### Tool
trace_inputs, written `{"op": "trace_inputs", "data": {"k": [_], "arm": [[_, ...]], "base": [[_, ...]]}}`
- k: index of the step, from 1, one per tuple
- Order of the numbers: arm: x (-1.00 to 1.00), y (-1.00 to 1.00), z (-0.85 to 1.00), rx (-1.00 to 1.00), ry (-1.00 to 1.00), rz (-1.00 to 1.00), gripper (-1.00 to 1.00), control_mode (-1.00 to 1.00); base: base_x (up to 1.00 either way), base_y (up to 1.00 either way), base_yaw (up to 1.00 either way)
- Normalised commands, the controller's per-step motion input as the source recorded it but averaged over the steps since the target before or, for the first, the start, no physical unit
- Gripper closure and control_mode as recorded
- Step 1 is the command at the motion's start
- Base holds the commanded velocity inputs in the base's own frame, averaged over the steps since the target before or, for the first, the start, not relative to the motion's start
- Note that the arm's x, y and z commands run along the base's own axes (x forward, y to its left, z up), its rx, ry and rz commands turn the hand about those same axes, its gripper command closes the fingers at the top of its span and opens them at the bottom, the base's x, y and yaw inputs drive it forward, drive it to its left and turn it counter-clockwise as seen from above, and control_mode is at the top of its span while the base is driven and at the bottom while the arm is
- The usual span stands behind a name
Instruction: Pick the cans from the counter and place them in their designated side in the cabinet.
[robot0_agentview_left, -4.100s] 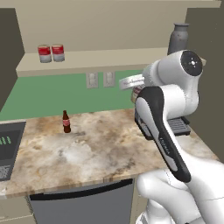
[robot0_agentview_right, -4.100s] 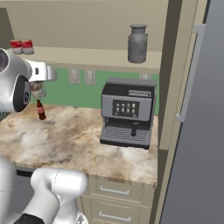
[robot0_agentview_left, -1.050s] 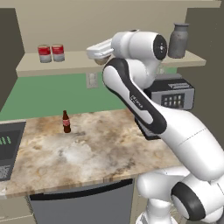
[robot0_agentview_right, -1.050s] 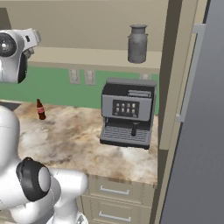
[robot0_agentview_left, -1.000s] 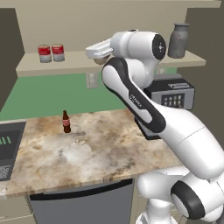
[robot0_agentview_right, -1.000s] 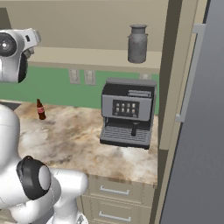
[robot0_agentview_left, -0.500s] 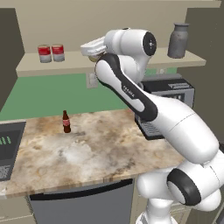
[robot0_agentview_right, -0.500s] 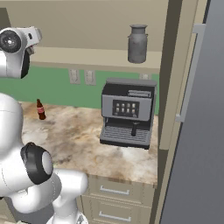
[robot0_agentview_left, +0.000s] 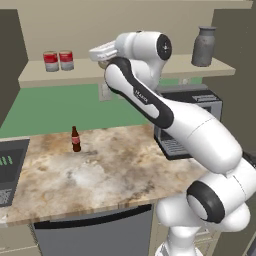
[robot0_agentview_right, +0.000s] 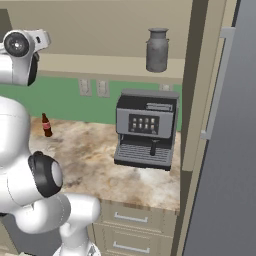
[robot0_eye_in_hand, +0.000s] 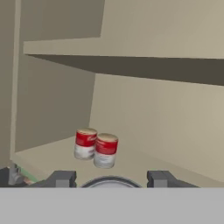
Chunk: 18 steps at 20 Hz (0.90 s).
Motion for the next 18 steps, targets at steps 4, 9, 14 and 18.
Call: {"op": "trace_inputs", "data": {"k": [4, 9, 14, 18], "arm": [[0.22, 0.08, -0.01, 0.0, 0.02, 0.0, 1.0, -1.0], [0.15, 0.07, -0.07, 0.0, 0.02, 0.0, 1.0, -1.0], [0.11, 0.09, -0.1, 0.0, 0.01, 0.0, 1.0, -1.0], [0.1, 0.08, -0.05, 0.0, 0.01, 0.0, 1.0, -1.0]], "base": [[0.0, 0.0, 0.0], [0.0, 0.0, 0.0], [0.0, 0.0, 0.0], [0.0, 0.0, 0.0]]}}
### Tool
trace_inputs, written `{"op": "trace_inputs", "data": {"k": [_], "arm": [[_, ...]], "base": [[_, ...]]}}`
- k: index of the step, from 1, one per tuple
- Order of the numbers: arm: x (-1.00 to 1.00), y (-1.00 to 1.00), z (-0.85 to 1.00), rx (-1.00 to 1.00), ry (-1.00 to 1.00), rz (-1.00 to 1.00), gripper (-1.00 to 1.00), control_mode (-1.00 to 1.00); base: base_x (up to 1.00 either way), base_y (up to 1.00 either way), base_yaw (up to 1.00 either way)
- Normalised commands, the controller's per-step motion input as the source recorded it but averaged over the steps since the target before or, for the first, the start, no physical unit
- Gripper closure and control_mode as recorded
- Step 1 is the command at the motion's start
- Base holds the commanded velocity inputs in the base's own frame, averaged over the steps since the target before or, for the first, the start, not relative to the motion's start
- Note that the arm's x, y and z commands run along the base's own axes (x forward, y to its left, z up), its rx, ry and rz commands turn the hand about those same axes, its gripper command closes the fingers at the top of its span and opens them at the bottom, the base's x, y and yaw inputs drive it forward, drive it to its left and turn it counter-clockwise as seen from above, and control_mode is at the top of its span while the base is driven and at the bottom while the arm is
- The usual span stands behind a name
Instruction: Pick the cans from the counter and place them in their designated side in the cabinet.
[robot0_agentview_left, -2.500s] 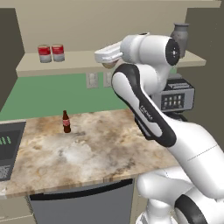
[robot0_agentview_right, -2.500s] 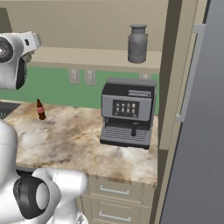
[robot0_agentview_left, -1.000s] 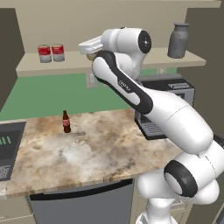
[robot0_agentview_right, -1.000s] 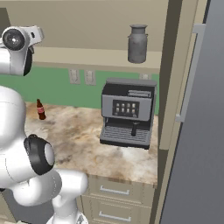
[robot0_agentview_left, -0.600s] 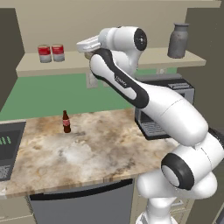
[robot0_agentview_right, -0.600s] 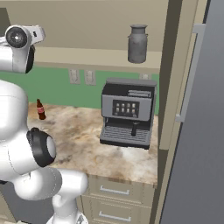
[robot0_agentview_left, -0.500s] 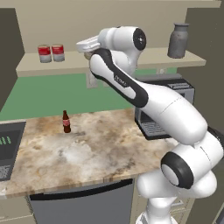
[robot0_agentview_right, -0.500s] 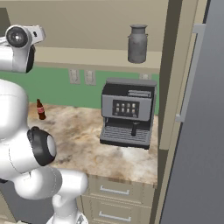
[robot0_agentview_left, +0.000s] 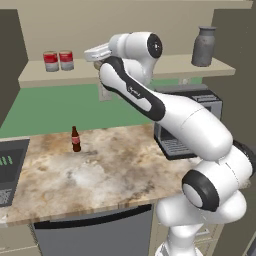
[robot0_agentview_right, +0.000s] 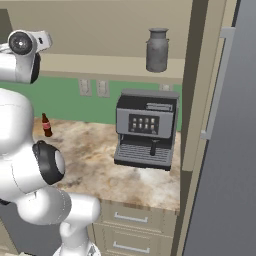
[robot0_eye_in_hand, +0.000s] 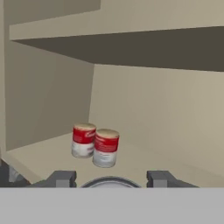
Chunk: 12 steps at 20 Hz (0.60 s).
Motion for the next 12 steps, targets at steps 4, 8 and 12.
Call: {"op": "trace_inputs", "data": {"k": [4, 8, 12], "arm": [[0.08, 0.03, -0.07, 0.0, 0.04, 0.0, 1.0, -1.0], [0.11, 0.0, -0.07, 0.0, 0.06, 0.0, 1.0, -1.0], [0.14, 0.0, -0.05, 0.0, 0.03, 0.0, 1.0, -1.0]], "base": [[0.0, 0.0, 0.0], [0.0, 0.0, 0.0], [0.0, 0.0, 0.0]]}}
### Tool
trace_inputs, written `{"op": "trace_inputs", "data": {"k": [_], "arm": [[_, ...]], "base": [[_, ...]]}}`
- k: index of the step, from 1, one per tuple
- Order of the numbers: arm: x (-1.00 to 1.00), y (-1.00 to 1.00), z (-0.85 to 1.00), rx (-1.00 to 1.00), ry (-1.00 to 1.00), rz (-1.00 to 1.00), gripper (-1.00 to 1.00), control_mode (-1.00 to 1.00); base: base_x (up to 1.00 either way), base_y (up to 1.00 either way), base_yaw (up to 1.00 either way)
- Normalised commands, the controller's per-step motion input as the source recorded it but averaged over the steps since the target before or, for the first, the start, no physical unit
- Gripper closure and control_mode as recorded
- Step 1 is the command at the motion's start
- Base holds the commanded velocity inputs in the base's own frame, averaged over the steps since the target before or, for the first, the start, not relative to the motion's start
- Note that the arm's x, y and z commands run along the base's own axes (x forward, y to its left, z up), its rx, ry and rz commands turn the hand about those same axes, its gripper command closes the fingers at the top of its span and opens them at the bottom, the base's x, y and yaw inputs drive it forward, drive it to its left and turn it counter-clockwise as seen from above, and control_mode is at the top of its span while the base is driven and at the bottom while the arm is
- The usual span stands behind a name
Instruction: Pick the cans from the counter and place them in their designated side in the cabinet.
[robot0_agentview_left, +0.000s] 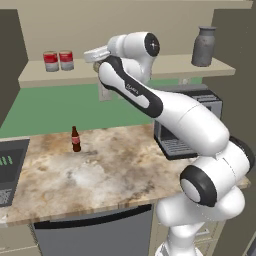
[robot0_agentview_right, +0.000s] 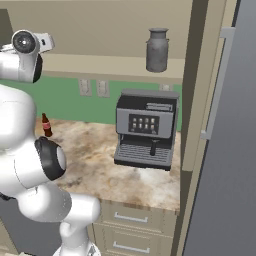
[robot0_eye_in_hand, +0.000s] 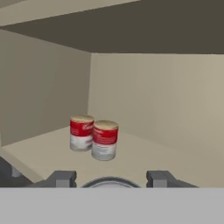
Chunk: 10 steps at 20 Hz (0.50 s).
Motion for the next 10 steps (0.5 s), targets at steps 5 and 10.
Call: {"op": "trace_inputs", "data": {"k": [5, 10], "arm": [[0.18, 0.03, -0.06, 0.0, 0.01, 0.0, 1.0, -1.0], [0.19, 0.03, -0.07, 0.0, 0.01, 0.0, 1.0, -1.0]], "base": [[0.0, 0.0, 0.0], [0.0, 0.0, 0.0]]}}
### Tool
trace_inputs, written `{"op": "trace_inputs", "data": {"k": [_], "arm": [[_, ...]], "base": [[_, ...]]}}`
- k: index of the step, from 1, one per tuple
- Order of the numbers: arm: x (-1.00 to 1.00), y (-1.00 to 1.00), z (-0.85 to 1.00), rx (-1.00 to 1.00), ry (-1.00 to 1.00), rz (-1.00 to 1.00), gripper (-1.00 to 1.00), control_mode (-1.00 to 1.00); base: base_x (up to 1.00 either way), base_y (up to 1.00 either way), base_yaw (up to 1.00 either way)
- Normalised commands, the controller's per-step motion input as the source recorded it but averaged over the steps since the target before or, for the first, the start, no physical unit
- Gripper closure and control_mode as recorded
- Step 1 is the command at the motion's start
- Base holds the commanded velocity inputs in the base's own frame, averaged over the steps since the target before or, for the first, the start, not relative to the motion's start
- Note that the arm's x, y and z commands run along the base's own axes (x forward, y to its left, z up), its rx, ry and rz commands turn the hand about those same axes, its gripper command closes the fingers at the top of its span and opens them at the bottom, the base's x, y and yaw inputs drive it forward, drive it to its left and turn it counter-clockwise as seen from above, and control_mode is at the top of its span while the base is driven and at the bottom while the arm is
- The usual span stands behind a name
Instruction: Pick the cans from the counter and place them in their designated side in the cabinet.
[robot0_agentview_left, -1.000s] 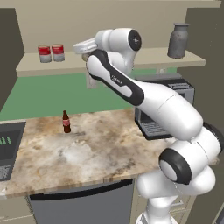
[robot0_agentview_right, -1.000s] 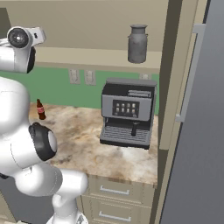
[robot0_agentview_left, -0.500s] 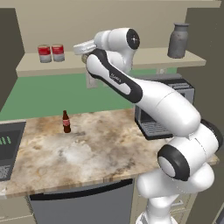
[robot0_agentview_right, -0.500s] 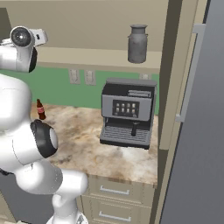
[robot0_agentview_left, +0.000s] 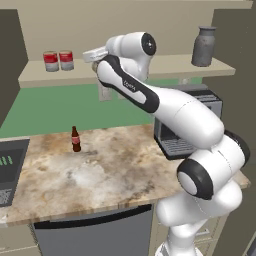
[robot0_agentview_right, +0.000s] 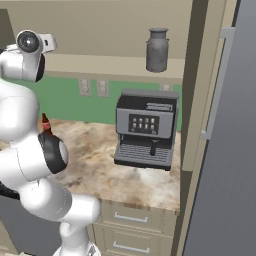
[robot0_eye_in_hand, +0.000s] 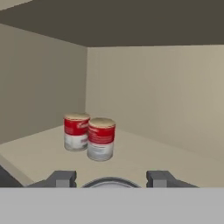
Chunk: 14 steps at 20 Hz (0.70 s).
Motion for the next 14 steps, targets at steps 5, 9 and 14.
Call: {"op": "trace_inputs", "data": {"k": [5, 9, 14], "arm": [[0.22, 0.04, -0.06, 0.0, 0.02, 0.0, 1.0, -1.0], [0.22, 0.07, -0.03, 0.0, 0.01, 0.0, 1.0, -1.0], [0.23, 0.09, -0.02, 0.0, 0.02, 0.0, 1.0, -1.0]], "base": [[0.0, 0.0, 0.0], [0.0, 0.0, 0.0], [0.0, 0.0, 0.0]]}}
